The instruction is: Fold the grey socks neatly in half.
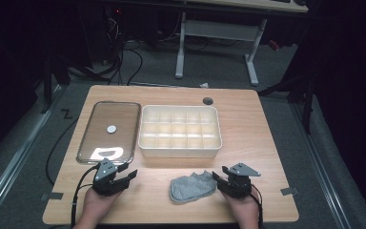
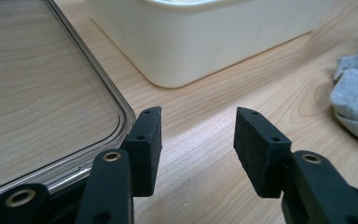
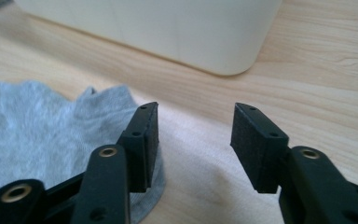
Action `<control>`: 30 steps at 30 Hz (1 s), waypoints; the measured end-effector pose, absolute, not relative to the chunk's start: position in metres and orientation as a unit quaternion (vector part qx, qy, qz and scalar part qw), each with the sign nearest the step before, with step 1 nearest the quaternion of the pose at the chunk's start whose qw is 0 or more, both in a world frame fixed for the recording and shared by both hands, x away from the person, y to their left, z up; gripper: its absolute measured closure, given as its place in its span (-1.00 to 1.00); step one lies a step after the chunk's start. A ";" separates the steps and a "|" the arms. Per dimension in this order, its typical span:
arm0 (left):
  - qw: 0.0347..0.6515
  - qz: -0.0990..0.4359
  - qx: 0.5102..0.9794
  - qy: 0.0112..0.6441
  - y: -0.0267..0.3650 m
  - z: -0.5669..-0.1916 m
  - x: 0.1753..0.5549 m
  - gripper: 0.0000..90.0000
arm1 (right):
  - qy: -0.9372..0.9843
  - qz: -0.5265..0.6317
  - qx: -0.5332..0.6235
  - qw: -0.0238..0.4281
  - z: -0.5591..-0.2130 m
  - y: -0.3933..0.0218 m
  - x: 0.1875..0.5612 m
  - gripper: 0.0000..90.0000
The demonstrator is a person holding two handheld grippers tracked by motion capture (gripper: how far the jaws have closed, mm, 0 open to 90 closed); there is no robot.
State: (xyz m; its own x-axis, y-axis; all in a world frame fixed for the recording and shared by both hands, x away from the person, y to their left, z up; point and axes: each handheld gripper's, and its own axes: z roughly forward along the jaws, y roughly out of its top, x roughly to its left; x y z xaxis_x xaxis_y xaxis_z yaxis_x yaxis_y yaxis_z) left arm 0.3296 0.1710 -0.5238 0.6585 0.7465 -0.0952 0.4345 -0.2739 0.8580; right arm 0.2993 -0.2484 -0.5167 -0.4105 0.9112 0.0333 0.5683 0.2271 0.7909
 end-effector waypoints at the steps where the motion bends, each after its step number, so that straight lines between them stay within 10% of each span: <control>1: 0.468 0.167 0.783 0.375 0.169 -0.524 0.329 0.16 | 0.746 0.385 0.492 0.230 -0.516 -0.249 0.298 0.14; 15: 0.458 0.164 0.799 0.353 0.151 -0.524 0.320 0.17 | 0.729 0.401 0.498 0.245 -0.516 -0.262 0.282 0.10; 30: 0.464 0.111 0.840 0.257 0.069 -0.509 0.295 0.92 | 0.716 0.410 0.509 0.245 -0.517 -0.271 0.278 0.26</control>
State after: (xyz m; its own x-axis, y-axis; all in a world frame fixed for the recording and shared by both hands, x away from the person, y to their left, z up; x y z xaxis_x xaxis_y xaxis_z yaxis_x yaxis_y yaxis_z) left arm 0.2952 0.0694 -0.5088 0.8429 0.5355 -0.0518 0.3289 -0.4367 0.8373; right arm 0.2779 -0.2714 -0.5174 -0.3626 0.9295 0.0673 0.5283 0.1456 0.8365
